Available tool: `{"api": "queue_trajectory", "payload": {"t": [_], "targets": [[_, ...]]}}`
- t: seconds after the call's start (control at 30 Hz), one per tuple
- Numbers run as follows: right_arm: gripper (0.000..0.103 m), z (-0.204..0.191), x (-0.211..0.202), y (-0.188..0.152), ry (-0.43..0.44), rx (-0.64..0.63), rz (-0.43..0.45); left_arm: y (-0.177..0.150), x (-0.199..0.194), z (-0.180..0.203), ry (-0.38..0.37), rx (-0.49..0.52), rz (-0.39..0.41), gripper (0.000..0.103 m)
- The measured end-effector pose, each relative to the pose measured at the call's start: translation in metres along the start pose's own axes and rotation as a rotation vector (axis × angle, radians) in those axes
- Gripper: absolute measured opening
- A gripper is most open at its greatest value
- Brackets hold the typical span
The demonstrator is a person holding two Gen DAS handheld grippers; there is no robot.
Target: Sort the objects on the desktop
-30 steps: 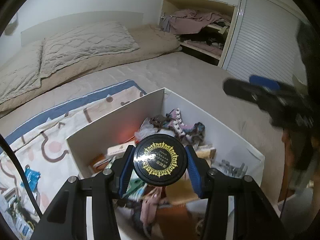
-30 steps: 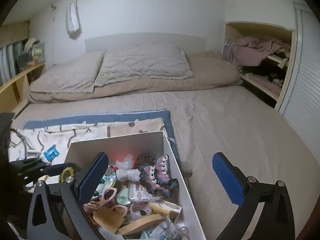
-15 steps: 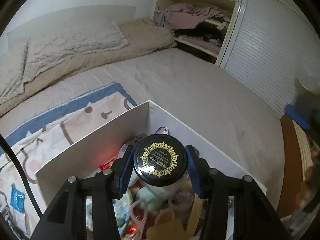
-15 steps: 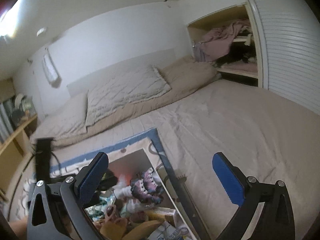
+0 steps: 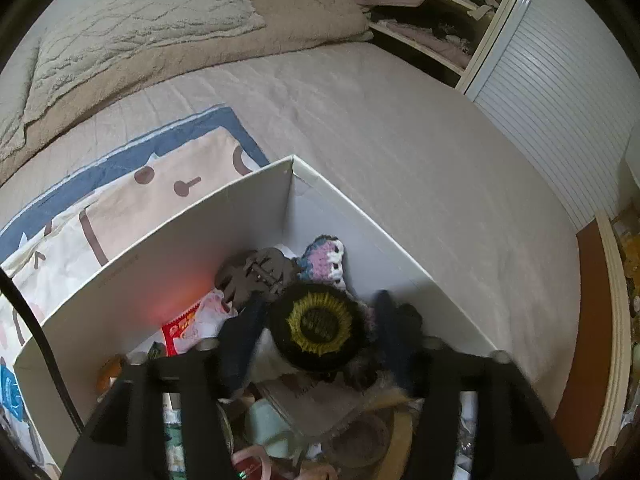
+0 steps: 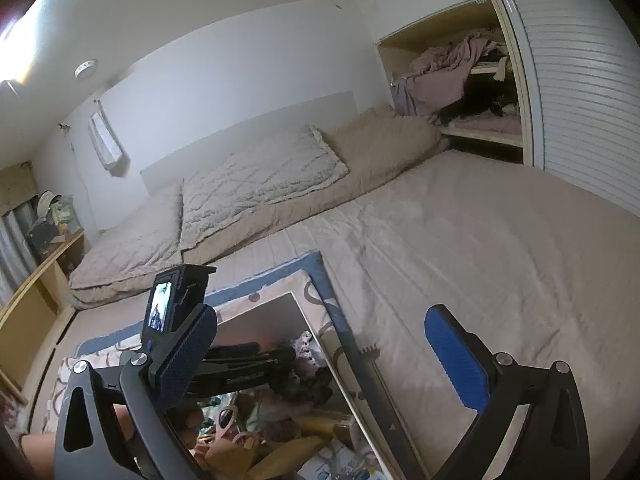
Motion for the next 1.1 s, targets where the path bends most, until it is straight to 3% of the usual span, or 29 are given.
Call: {"api": "queue_trajectory", "payload": {"t": [0.07, 0.4, 0.9, 1.1], "targets": [[0.103, 0.002, -0.001, 0.000, -0.003, 0.001, -0.001, 0.003, -0.003, 0.001, -0.003, 0.007, 0.032, 0.088], [0.103, -0.006, -0.004, 0.001, -0.013, -0.013, 0.003, 0.003, -0.023, 0.003, 0.027, 0.038, 0.064, 0.088], [0.103, -0.047, -0.026, -0.004, -0.046, -0.144, 0.017, -0.005, -0.093, -0.005, 0.051, 0.080, 0.184, 0.102], [0.103, -0.066, -0.040, -0.002, -0.042, -0.174, 0.041, -0.006, -0.127, -0.008, 0.042, 0.092, 0.240, 0.102]]}}
Point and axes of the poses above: each gripper's, at about its wrist camera, not at the fingertips, and x roughly the way its jaws point, z to its right, y to its top, the point moved 6 cm from there along x, roughly the way its jaws point, and after that the axes turned 14 degrees about z, right-handed, at the moved point
